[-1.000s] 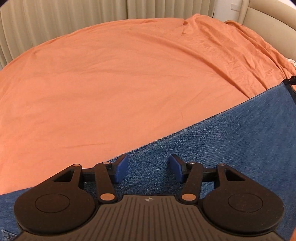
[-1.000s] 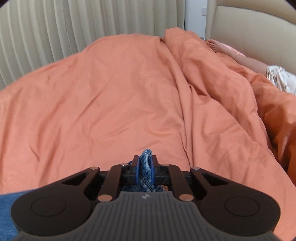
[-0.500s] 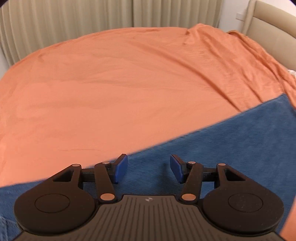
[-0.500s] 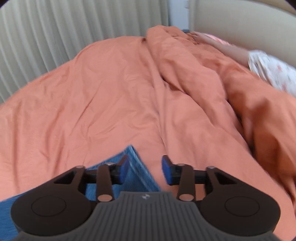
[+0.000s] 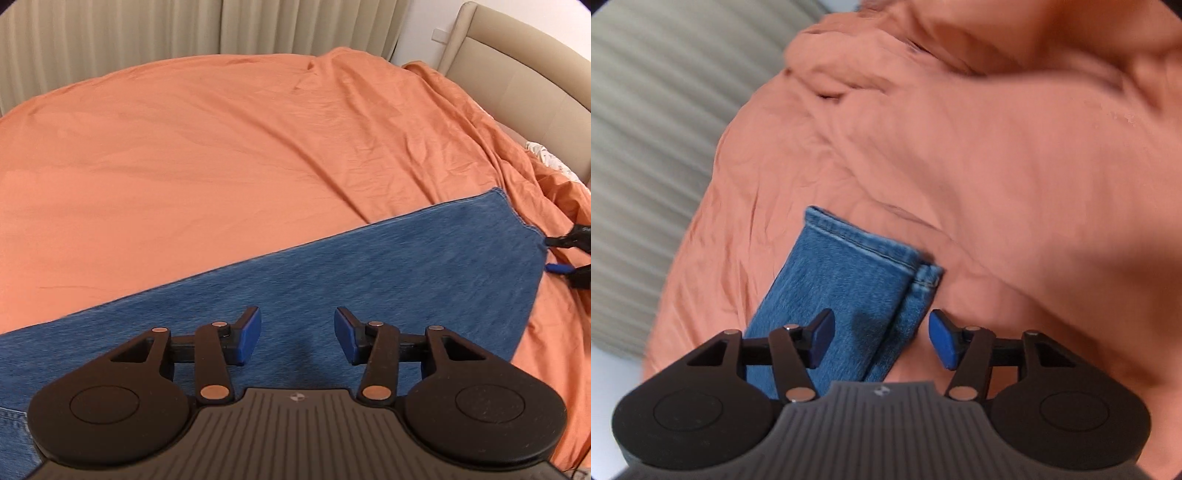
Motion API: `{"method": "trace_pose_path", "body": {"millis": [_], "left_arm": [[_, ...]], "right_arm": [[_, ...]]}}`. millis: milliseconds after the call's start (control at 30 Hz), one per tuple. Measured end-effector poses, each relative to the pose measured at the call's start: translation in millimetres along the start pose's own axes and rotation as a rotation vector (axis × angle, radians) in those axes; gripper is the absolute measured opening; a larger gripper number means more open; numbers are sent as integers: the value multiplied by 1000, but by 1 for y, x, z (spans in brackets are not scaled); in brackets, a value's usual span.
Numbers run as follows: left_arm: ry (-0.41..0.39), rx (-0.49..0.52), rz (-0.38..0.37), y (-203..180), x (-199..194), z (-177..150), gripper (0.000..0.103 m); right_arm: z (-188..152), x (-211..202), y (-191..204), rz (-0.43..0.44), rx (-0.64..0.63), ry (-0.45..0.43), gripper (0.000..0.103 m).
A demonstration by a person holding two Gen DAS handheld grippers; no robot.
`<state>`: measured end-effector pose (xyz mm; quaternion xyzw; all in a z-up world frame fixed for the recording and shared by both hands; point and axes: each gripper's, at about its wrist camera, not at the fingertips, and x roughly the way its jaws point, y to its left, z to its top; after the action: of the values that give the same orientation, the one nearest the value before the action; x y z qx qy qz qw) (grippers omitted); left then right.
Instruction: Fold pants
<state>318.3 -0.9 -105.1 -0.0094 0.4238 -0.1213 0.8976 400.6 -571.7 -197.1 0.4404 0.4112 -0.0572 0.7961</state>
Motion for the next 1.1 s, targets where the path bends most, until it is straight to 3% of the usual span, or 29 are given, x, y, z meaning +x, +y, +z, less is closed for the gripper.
{"method": "trace_pose_path", "body": {"millis": [67, 200, 233, 333, 433, 667, 800, 900, 1100], "left_arm": [[9, 1, -14, -5, 4, 2, 55], [48, 26, -31, -18, 24, 5, 55], [55, 32, -33, -22, 30, 6, 52], [68, 36, -45, -34, 48, 11, 41], [64, 85, -58, -53, 69, 18, 37], [29, 97, -121, -95, 117, 50, 36], [41, 148, -94, -116, 147, 61, 35], [105, 153, -43, -124, 168, 64, 33], [74, 251, -5, -138, 149, 58, 30]], "right_arm": [[2, 9, -13, 41, 67, 0, 52], [4, 22, -31, 102, 131, -1, 22], [5, 23, -32, 113, 121, -6, 14], [7, 16, -25, 129, -19, -33, 2], [10, 12, -11, 122, -152, -38, 1], [14, 21, 1, 67, -262, -5, 1], [17, 23, -6, 74, -269, 6, 1], [17, 26, -7, 75, -275, 11, 1], [17, 30, -7, 58, -275, 15, 1]]}}
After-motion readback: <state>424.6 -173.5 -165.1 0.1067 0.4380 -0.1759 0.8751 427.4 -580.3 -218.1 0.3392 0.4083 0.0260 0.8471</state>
